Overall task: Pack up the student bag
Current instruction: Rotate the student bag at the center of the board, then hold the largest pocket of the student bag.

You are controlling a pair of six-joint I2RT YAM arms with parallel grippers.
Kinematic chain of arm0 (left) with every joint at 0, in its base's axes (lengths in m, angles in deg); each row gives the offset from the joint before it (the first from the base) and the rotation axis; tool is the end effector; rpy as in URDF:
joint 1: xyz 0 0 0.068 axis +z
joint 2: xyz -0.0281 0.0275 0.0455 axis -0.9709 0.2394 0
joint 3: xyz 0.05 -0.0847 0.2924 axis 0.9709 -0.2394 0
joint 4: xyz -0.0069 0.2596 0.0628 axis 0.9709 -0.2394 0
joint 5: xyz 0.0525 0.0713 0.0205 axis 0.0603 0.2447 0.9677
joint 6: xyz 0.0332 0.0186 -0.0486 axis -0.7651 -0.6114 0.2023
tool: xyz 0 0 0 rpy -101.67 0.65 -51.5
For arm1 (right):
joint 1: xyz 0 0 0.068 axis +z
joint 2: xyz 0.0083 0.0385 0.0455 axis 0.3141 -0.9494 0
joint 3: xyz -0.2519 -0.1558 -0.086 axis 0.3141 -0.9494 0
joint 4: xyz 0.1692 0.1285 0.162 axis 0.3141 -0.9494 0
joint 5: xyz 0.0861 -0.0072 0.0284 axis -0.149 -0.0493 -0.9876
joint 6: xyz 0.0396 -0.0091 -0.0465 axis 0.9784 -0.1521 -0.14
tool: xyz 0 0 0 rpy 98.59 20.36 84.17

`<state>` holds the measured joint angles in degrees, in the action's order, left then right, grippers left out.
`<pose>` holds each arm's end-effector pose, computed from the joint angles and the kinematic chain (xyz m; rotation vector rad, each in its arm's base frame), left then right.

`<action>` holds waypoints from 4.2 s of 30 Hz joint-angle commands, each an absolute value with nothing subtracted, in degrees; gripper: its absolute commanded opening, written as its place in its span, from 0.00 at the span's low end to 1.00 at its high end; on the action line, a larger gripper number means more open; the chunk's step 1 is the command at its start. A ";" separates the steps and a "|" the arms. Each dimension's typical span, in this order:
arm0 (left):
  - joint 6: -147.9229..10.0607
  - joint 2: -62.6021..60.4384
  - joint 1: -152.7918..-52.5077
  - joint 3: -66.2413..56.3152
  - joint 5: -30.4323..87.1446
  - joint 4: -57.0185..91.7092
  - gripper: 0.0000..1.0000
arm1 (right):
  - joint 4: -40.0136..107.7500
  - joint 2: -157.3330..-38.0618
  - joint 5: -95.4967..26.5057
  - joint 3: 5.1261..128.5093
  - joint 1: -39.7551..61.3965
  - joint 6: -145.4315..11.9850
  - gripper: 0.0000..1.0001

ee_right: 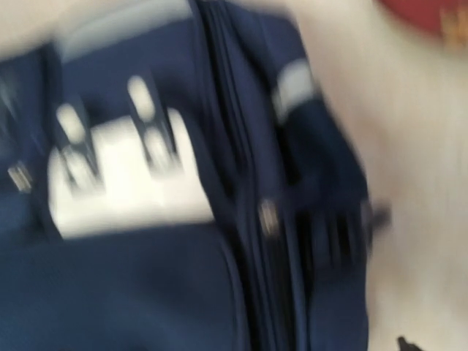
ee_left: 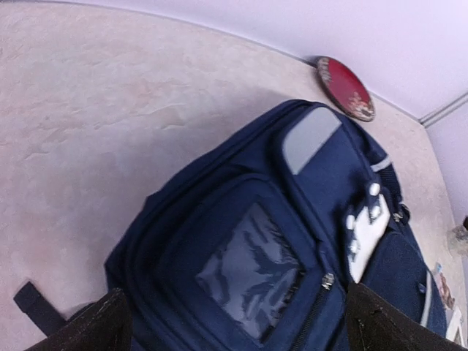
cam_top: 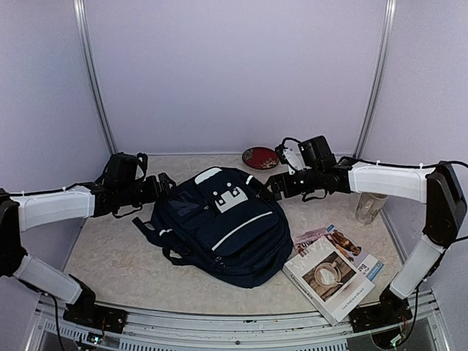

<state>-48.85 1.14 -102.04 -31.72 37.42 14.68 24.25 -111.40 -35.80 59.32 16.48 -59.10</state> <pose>0.2714 -0.1310 0.2588 -0.1190 2.1944 -0.5635 0.3181 0.2300 0.2821 -0.4907 2.2291 0.6372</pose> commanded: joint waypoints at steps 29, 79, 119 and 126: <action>-26.80 -21.46 -100.77 -62.28 52.14 20.44 0.00 | 21.13 -116.41 -26.71 49.92 27.18 -54.25 0.86; -52.96 -10.46 -128.72 -58.64 51.65 34.37 0.84 | 3.21 -123.45 -0.15 65.67 57.50 -32.52 0.74; -95.32 -10.56 -140.86 -57.12 45.94 40.91 0.71 | 22.49 -116.59 -38.22 54.85 46.98 -49.28 0.00; -106.68 0.41 -141.88 -53.19 45.73 42.18 0.56 | 22.38 -114.10 -35.65 51.08 45.70 -47.45 0.09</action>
